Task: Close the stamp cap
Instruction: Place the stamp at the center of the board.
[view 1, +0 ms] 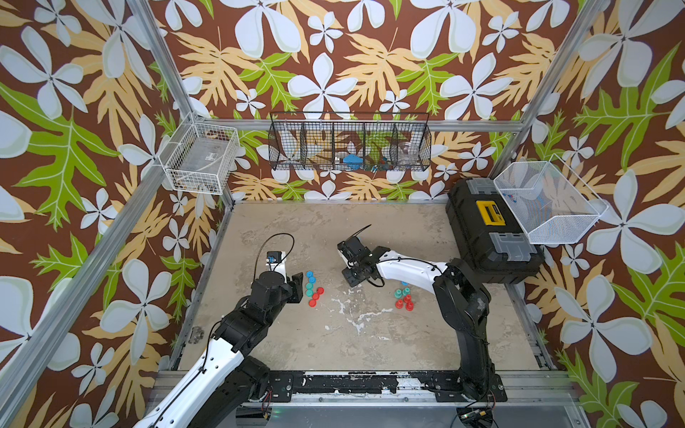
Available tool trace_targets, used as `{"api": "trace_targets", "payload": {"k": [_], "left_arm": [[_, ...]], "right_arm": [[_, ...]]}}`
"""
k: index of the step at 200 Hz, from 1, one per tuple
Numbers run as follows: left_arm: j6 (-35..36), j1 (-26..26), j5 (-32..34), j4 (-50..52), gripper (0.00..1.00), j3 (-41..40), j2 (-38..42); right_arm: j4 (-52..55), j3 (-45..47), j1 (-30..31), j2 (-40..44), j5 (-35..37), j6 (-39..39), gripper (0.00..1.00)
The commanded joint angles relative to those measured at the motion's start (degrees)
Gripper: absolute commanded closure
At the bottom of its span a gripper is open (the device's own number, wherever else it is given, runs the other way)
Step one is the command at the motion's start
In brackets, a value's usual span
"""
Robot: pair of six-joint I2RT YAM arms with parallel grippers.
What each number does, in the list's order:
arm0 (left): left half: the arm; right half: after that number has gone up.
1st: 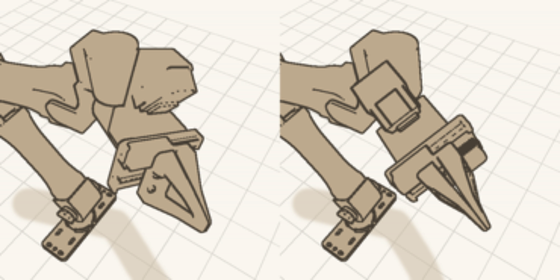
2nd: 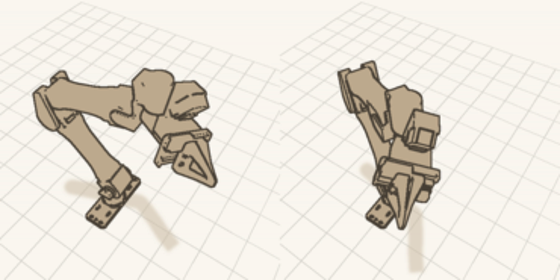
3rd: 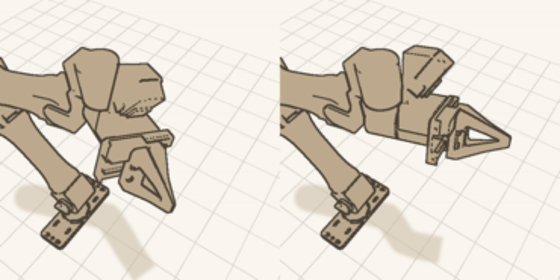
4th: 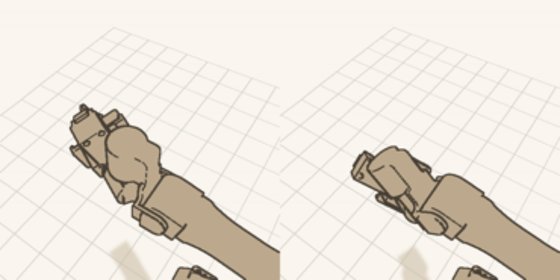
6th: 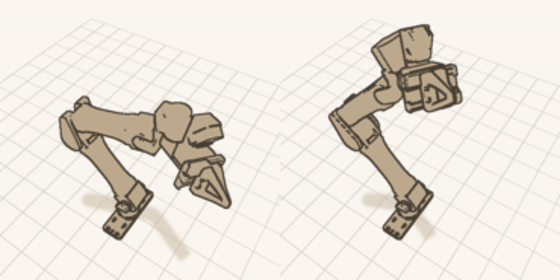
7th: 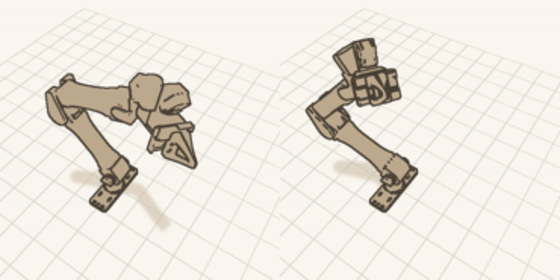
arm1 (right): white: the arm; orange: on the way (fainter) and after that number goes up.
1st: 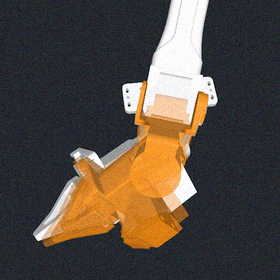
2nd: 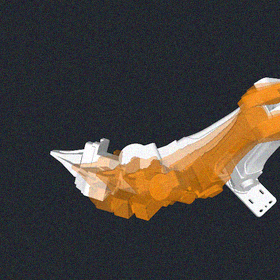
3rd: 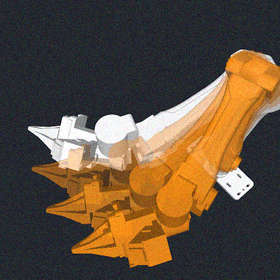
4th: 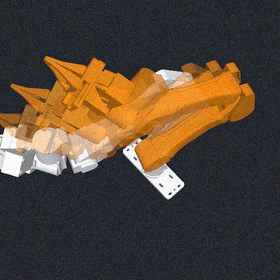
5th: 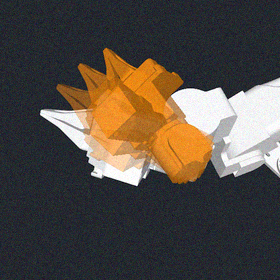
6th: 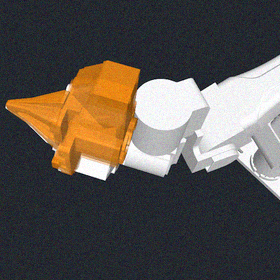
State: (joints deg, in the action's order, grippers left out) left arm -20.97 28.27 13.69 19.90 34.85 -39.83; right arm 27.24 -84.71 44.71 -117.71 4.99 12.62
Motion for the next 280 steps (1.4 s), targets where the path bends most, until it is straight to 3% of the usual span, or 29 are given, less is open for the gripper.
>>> {"api": "trace_targets", "payload": {"k": [1,153,224,280], "left_arm": [[0.3,-0.06,0.24,0.35,0.44,0.15,-0.11],[0.16,-0.06,0.25,0.38,0.44,0.13,-0.08],[0.14,-0.06,0.2,0.36,0.44,0.13,0.01],[0.25,-0.06,0.26,0.39,0.44,0.15,0.06]], "right_arm": [[3.83,1.01,0.05,-0.61,0.93,-0.32,0.87],[1.05,8.11,-1.81,2.3,1.14,-0.4,0.87],[1.76,6.12,-2.15,1.96,1.7,-0.92,0.88],[4.5,0.52,-6.82,2.49,2.56,-3.02,0.88]]}}
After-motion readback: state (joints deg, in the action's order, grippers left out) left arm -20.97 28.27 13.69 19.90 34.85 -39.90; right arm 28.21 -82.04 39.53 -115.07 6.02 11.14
